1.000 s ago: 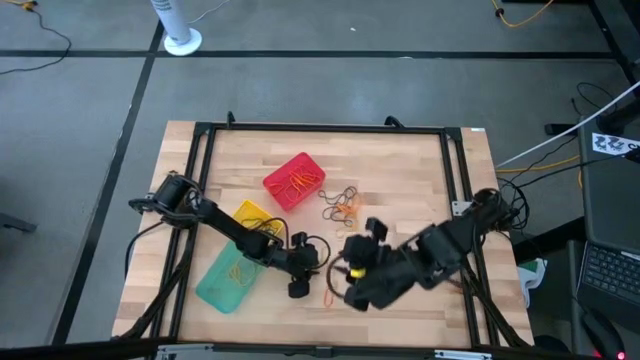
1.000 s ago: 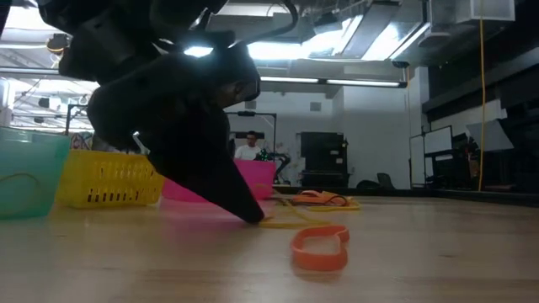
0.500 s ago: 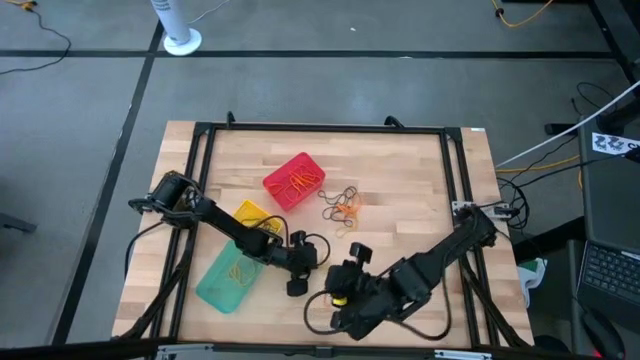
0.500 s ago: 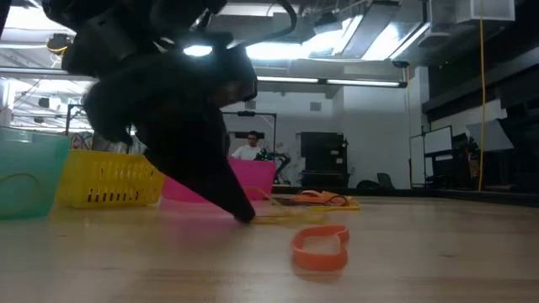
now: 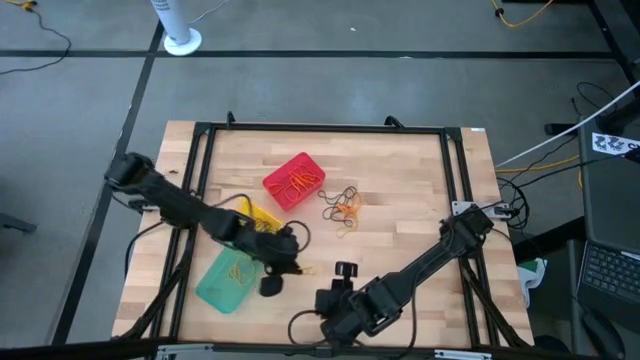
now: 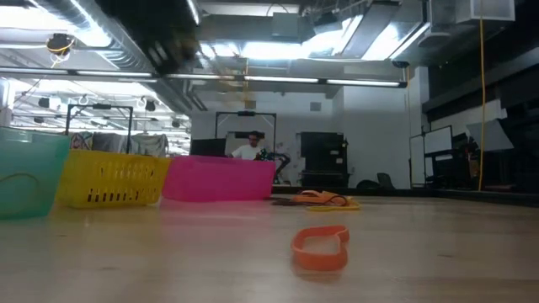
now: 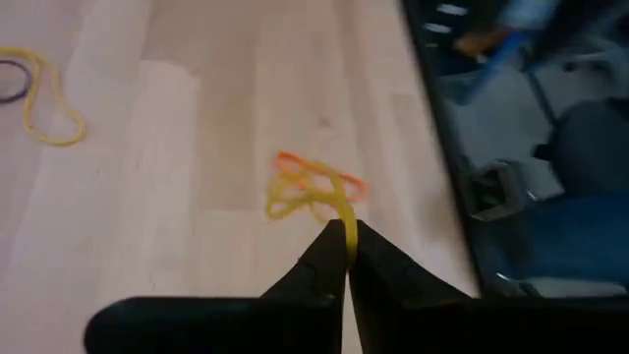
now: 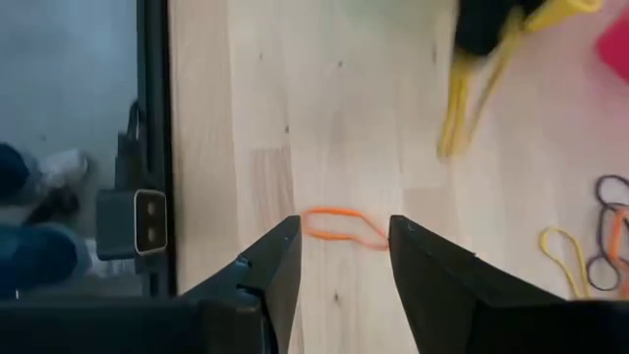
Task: Sort rubber bands into baskets
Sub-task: Put the yellow rubber band into the light blue bin
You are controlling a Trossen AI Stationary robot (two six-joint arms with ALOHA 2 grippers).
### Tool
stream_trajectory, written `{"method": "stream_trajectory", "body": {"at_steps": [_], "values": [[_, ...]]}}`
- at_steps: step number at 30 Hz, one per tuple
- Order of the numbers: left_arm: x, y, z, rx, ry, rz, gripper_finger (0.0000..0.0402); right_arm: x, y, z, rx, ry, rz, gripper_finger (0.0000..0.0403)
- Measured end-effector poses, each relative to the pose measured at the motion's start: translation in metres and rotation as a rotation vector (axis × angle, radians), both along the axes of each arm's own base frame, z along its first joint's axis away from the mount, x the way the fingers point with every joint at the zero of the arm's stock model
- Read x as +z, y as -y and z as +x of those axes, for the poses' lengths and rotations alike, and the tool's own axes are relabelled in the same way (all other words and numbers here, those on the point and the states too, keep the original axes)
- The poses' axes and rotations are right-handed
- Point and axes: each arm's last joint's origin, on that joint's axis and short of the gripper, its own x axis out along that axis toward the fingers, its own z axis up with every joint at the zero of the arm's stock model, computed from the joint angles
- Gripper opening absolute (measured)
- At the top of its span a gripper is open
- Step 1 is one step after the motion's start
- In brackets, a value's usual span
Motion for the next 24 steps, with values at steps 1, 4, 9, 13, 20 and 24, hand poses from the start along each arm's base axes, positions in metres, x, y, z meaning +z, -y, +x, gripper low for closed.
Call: {"method": "stream_trajectory", "body": {"at_steps": [1, 4, 9, 13, 20, 24], "values": [[0.008, 0.001, -0.007, -0.015, 0.005, -0.006, 0.0004, -0.004, -0.001, 0.001, 0.021, -0.011, -0.008, 0.0156], [0.032, 0.003, -0.031, -0.055, 0.022, -0.021, 0.0005, -0.016, -0.004, 0.006, 0.074, -0.042, -0.035, 0.0156], [0.06, 0.004, -0.073, -0.096, -0.008, -0.068, 0.0005, -0.034, -0.008, 0.011, 0.139, -0.081, -0.085, 0.0156], [0.069, 0.004, -0.105, -0.104, -0.093, -0.101, 0.0007, -0.045, -0.007, 0.016, 0.167, -0.104, -0.112, 0.0156], [0.066, 0.0, -0.143, -0.058, -0.311, -0.098, 0.001, -0.058, 0.003, 0.024, 0.241, -0.125, -0.152, 0.0156], [0.059, 0.001, -0.153, -0.045, -0.416, -0.046, 0.0029, -0.069, 0.01, 0.029, 0.312, -0.168, -0.157, 0.0156]]}}
